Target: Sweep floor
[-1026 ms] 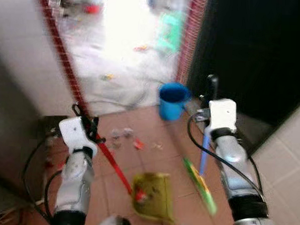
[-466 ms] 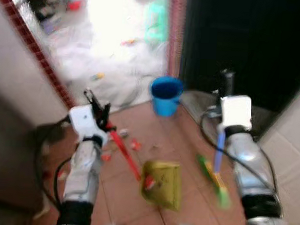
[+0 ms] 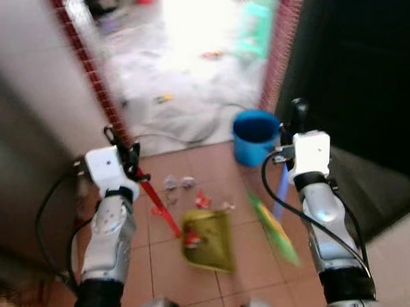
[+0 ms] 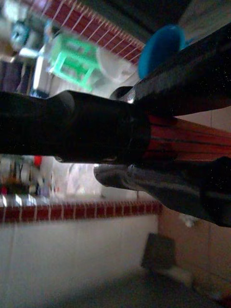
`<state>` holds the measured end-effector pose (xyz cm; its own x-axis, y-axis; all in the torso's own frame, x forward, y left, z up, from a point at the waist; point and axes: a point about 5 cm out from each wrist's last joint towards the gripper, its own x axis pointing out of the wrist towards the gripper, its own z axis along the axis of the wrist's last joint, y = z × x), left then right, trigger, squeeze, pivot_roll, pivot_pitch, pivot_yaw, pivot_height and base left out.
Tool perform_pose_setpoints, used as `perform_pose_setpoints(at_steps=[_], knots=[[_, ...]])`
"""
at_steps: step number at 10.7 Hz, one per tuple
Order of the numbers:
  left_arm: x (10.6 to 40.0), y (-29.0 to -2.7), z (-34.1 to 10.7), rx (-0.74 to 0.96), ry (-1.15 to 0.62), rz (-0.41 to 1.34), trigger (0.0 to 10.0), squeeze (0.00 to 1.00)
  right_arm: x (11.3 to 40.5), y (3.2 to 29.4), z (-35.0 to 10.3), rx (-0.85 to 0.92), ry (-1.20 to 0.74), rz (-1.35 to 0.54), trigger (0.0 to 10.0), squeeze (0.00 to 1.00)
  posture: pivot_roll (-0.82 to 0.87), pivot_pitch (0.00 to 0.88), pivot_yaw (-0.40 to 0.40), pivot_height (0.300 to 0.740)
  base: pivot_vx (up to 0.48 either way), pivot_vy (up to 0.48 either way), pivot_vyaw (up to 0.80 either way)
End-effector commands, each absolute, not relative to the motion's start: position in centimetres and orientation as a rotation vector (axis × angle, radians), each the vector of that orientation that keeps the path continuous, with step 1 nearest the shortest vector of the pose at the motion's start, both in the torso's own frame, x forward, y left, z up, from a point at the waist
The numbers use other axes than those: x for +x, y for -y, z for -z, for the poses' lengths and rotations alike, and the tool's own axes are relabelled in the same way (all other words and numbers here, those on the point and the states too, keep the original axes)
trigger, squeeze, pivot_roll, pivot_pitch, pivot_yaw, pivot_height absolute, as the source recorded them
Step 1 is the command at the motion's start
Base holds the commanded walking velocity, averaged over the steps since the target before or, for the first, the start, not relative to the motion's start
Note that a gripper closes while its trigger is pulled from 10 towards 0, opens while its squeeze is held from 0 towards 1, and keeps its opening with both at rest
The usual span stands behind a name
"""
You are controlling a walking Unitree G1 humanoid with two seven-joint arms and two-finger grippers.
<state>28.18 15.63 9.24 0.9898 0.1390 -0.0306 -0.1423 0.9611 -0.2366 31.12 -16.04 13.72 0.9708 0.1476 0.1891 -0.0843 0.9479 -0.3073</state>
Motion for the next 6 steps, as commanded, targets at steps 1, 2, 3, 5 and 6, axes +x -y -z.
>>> perform_pose_setpoints(at_steps=[1,2,3,5,6], knots=[[27.5,-15.8,-9.5,-0.238,0.016,-0.172,10.0,0.00,31.8,14.4,-14.9,-0.306,0.271,-0.192,10.0,0.00,-0.04,0.000,0.011,0.740,0.000,0.000,0.00],[27.1,-16.3,-9.4,-0.224,0.018,-0.186,10.0,0.00,32.1,14.0,-15.1,-0.309,0.277,-0.219,10.0,0.00,-0.02,0.000,-0.002,0.740,0.000,0.000,0.00],[26.5,-16.9,-9.2,-0.210,0.016,-0.211,10.0,0.00,32.7,13.4,-15.3,-0.309,0.279,-0.255,10.0,0.00,0.02,0.000,-0.041,0.740,0.000,0.000,0.00],[26.2,-16.8,-9.1,-0.202,0.017,-0.210,10.0,0.00,33.1,12.8,-15.5,-0.306,0.286,-0.275,10.0,0.00,0.02,0.000,-0.049,0.740,0.000,0.000,0.00],[26.4,-16.5,-9.2,-0.203,0.019,-0.198,10.0,0.00,33.0,12.8,-15.4,-0.304,0.289,-0.275,10.0,0.00,0.01,0.000,-0.040,0.740,0.000,0.000,0.00]])
